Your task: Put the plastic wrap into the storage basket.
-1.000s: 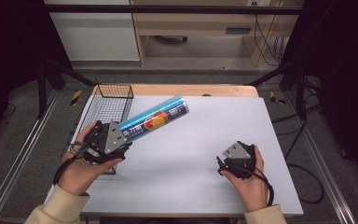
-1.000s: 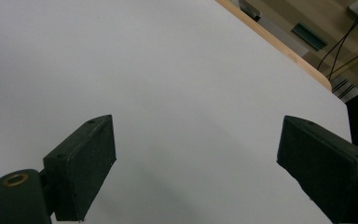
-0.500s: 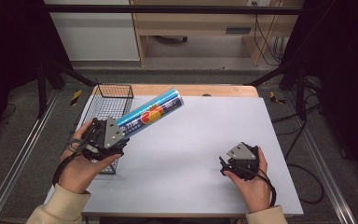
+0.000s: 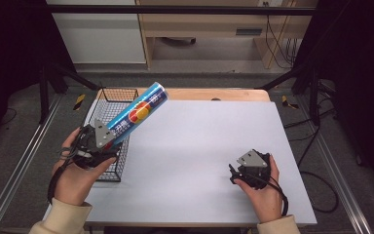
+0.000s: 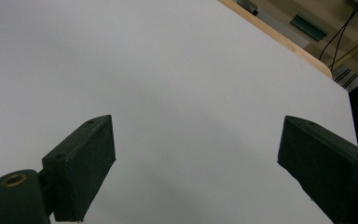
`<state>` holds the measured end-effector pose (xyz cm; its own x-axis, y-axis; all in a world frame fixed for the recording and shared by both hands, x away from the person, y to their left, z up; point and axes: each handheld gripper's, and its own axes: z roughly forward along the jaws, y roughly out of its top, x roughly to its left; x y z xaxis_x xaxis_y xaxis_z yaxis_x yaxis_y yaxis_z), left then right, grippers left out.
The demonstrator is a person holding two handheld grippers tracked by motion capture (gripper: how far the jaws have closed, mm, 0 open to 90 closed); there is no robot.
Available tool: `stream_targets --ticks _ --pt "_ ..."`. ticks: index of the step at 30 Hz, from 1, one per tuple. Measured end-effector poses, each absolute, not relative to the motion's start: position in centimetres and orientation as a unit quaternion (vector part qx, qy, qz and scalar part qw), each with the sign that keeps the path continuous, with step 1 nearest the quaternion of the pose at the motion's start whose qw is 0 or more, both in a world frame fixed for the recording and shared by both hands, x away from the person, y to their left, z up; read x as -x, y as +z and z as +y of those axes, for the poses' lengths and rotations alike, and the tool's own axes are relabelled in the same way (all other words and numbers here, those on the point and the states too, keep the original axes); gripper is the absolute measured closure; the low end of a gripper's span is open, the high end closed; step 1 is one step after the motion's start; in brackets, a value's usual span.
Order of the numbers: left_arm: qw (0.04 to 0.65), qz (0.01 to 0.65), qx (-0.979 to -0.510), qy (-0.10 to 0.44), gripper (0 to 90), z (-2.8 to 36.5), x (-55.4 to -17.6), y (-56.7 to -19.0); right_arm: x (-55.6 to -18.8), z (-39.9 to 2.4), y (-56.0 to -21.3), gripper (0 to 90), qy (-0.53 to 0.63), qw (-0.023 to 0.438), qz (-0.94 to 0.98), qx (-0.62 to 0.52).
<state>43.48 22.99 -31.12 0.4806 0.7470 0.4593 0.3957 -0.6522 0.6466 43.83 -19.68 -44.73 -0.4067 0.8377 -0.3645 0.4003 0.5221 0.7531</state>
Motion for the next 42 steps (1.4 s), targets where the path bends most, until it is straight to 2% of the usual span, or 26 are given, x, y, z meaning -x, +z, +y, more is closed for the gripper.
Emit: stream_targets --ticks 42 --pt "0.196 0.445 -0.8 0.351 30.7 26.3 -43.0 -33.2 -43.7 -20.0 -44.7 10.9 0.309 0.358 0.785 -0.401"
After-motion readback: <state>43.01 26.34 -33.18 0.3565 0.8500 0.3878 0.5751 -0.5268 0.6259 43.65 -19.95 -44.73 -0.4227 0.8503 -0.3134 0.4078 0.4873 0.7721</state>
